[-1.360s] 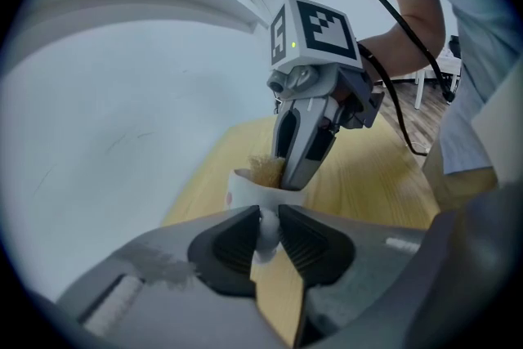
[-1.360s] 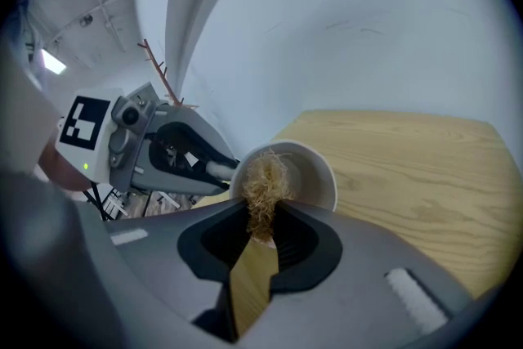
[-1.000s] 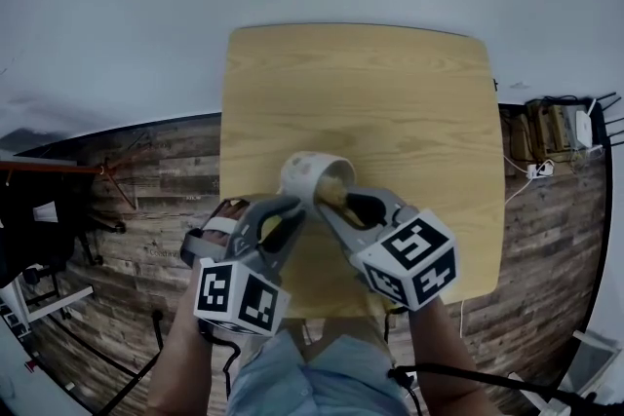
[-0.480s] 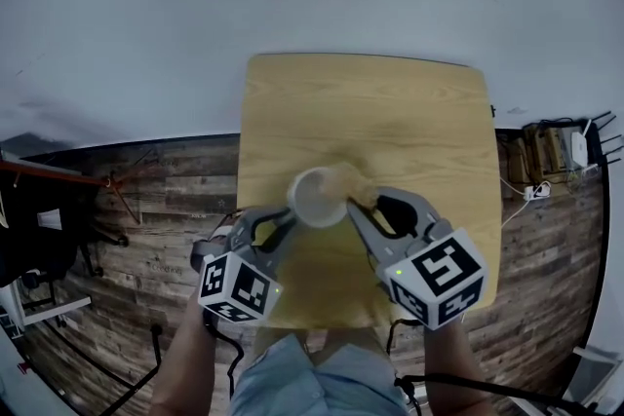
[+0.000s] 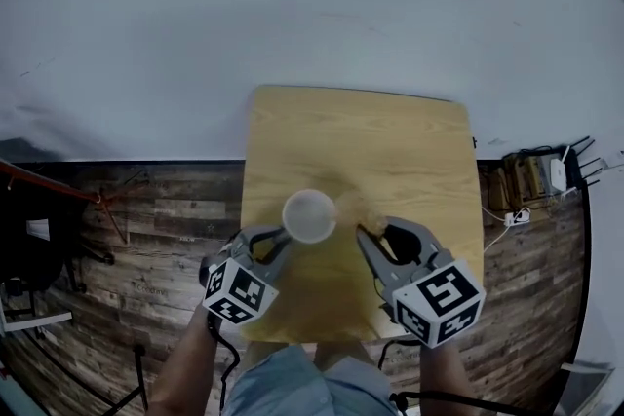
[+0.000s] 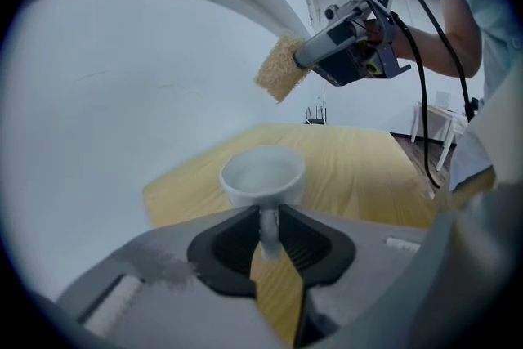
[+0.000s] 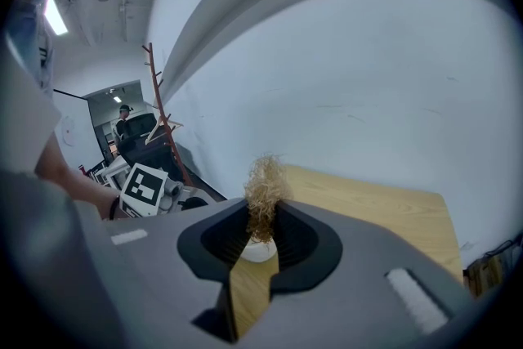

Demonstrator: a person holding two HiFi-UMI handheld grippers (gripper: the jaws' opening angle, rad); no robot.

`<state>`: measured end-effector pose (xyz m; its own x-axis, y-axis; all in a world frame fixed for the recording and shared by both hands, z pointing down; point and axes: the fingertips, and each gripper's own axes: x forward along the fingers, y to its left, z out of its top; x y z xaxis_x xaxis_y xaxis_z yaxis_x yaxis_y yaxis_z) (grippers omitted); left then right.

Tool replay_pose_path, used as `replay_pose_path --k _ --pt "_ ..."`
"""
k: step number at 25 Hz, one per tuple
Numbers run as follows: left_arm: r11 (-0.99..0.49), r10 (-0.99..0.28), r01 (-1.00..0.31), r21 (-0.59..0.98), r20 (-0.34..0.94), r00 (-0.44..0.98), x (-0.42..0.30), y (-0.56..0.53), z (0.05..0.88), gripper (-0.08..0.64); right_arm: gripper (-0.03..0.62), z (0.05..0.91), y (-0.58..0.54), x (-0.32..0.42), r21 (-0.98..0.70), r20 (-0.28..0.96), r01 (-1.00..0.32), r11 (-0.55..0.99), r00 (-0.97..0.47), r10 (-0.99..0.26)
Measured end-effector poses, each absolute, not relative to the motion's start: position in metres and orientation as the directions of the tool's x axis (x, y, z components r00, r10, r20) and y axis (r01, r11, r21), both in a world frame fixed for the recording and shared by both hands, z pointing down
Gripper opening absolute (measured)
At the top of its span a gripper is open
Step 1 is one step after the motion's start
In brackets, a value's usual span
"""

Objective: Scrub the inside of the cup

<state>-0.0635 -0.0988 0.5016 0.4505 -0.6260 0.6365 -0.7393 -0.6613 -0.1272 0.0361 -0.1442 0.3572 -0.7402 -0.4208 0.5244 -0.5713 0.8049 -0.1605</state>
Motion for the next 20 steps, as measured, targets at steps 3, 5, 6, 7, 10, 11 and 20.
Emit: replay_pose_path --k 3,5,6,7,10,11,20 --pt "-0.648 -0.638 -0.754 -0.113 0.621 0.455 -0.066 -0.098 0.501 0.101 0.071 0.352 -0.14 0.036 -0.169 0.517 -0.585 0.793 -0.738 -0.435" --pt "-0.641 -0.644 -0.758 -0.122 0.622 0.445 -0.069 -0.095 0.502 0.101 0.071 0.348 -0.139 0.036 -0.172 0.51 -0.594 0.786 -0.736 -0.445" --pt "-0.636 -0.647 -0.762 -0.121 0.622 0.441 -0.071 -0.092 0.501 0.101 0.071 0.347 -0.139 0.037 -0.173 0.505 -0.598 0.783 -0.736 -0.451" --pt "-0.627 -0.652 -0.771 -0.112 0.618 0.44 -0.074 -0.089 0.499 0.101 0.072 0.346 -0.139 0.037 -0.175 0.5 -0.601 0.78 -0.736 -0.456" --pt "-0.554 -0.694 -0.832 -0.03 0.569 0.442 -0.087 -0.077 0.481 0.101 0.072 0.348 -0.138 0.038 -0.182 0.493 -0.609 0.772 -0.736 -0.464" --pt "-0.517 -0.719 -0.856 -0.001 0.544 0.433 -0.093 -0.075 0.47 0.101 0.072 0.348 -0.138 0.038 -0.182 0.492 -0.611 0.771 -0.735 -0.467" --pt "-0.224 -0.936 -0.97 0.094 0.258 0.241 -0.11 -0.111 0.321 0.02 0.075 0.309 -0.137 0.01 -0.14 0.369 -0.566 0.813 -0.791 -0.487"
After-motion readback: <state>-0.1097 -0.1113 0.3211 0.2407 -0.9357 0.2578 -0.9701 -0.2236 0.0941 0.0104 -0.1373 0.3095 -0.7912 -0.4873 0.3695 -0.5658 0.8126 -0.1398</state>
